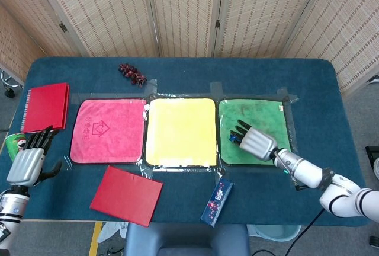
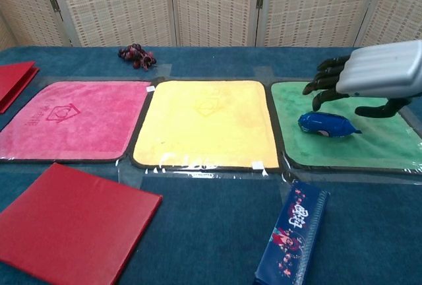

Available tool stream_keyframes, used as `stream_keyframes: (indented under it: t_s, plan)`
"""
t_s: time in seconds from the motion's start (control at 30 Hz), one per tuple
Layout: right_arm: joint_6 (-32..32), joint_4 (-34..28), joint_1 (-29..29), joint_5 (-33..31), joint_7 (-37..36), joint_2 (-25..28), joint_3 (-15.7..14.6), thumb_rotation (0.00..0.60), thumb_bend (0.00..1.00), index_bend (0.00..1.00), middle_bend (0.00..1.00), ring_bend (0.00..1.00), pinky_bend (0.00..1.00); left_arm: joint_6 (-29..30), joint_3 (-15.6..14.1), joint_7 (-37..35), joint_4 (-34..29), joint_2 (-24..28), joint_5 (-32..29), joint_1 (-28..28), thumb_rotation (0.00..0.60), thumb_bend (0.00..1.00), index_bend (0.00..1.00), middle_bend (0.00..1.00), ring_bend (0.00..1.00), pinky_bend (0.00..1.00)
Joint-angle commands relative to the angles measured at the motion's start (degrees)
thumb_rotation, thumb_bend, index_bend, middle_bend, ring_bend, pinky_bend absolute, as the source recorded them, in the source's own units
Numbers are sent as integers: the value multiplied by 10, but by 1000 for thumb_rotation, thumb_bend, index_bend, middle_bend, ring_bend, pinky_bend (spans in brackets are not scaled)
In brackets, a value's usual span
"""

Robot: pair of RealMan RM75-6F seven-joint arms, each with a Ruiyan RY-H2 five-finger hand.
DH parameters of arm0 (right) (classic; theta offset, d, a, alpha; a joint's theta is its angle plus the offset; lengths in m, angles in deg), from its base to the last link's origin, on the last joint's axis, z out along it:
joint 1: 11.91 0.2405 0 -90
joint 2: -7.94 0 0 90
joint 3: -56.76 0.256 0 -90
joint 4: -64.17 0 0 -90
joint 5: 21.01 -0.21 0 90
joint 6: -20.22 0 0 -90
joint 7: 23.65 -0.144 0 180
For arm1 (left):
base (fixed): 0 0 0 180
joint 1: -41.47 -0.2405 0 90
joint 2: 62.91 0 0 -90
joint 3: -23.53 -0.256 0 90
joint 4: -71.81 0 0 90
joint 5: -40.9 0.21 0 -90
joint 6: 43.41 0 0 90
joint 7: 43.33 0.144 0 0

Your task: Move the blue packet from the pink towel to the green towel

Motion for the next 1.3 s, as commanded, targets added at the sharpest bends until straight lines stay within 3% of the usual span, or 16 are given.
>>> stream_keyframes:
  t_s: [0.03,0.33,0.8,1.1,1.3]
  plan:
    - [-18,12,8,-1,7,-22,4,600,586,184,72,77,0,-1,0,0,-1,0,0,0,600,434,0,0,0,10]
    - [-65,65,16,-20,44,-61,3,600,585,184,68,66,0,2,-2,1,-3,2,2,-1,600,435,0,0,0,11]
    - [-32,55,-34,-43,42,2,-18,600,586,184,80,83,0,-2,-1,-2,2,-3,3,2,600,434,0,0,0,10]
    - [74,11,-68,-31,-21,41,6,600,585,178,77,90,0,0,4,7,-6,-3,4,7,600,435,0,0,0,10]
    - [179,-47,-128,-49,-51,88,23,600,586,131,63,93,0,1,6,15,-8,-2,0,9,600,435,0,0,0,10]
